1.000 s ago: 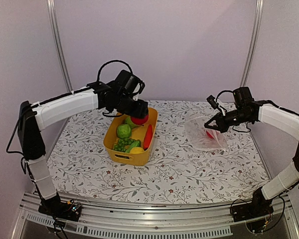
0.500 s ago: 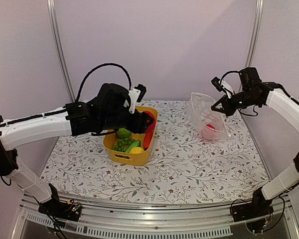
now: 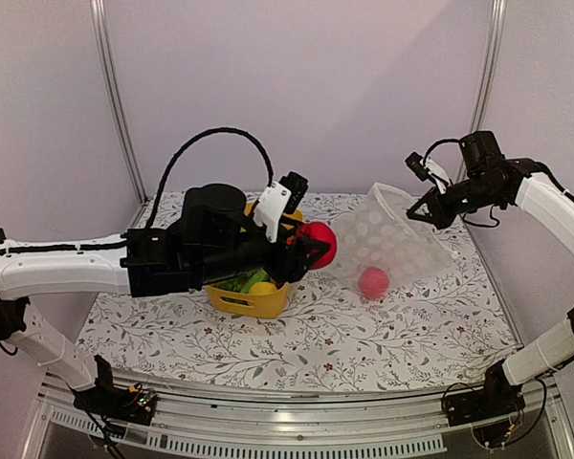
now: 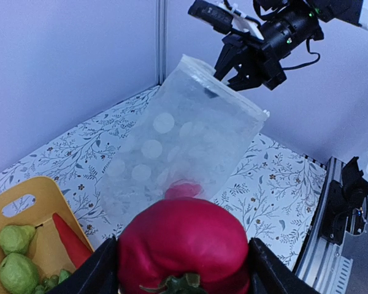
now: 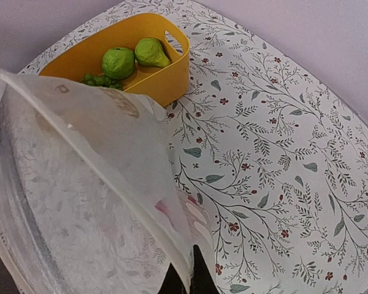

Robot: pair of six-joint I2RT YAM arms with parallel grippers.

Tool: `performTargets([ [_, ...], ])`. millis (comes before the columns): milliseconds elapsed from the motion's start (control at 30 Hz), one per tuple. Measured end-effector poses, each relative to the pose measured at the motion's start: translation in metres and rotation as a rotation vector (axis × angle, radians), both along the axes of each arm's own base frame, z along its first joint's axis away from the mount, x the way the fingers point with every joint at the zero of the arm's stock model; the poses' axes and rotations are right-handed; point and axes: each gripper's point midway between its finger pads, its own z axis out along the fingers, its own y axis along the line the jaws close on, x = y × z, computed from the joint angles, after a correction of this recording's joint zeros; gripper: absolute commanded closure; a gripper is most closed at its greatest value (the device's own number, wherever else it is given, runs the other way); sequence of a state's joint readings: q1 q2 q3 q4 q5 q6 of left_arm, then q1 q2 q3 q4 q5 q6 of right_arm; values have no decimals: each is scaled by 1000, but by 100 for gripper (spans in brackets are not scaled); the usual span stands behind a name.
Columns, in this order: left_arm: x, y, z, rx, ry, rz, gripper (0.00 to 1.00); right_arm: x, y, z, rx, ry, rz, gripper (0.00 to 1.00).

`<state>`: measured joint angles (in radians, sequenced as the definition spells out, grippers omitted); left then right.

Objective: Place the food in the zip-top bag and seal the zipper
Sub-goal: Place the fake vegetable in the zipper food storage bag.

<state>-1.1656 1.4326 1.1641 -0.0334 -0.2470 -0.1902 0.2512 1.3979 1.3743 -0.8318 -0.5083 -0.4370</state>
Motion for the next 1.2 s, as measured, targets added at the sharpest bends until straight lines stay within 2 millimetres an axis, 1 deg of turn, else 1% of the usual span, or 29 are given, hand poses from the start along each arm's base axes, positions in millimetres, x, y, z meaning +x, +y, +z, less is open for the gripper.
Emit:
performTargets([
  [267,-36,-28,29,-79,-93,-112,48,-11,15,-3,26,30,47,100],
  [433,-40,-56,48,-111,-146,-146,49,-21,27,-4,20,45,84,100],
  [500,-39,-67,54,-119,-163,-148,49,-24,30,0,17,45,93,100],
  [567,-37,-78,58,-125,-179,-143,49,-23,32,9,16,31,96,100],
  [667,-31,-91,59,-133,-197,-125,48,-18,33,26,15,-11,87,100],
  [767,-24,-100,60,-140,-219,-96,48,-15,32,36,13,-36,78,100],
  [967,-6,-120,67,-170,-262,-24,48,-15,30,34,3,-20,60,100],
  [1200,4,-142,80,-215,-296,7,47,-14,28,32,-2,-9,39,100],
])
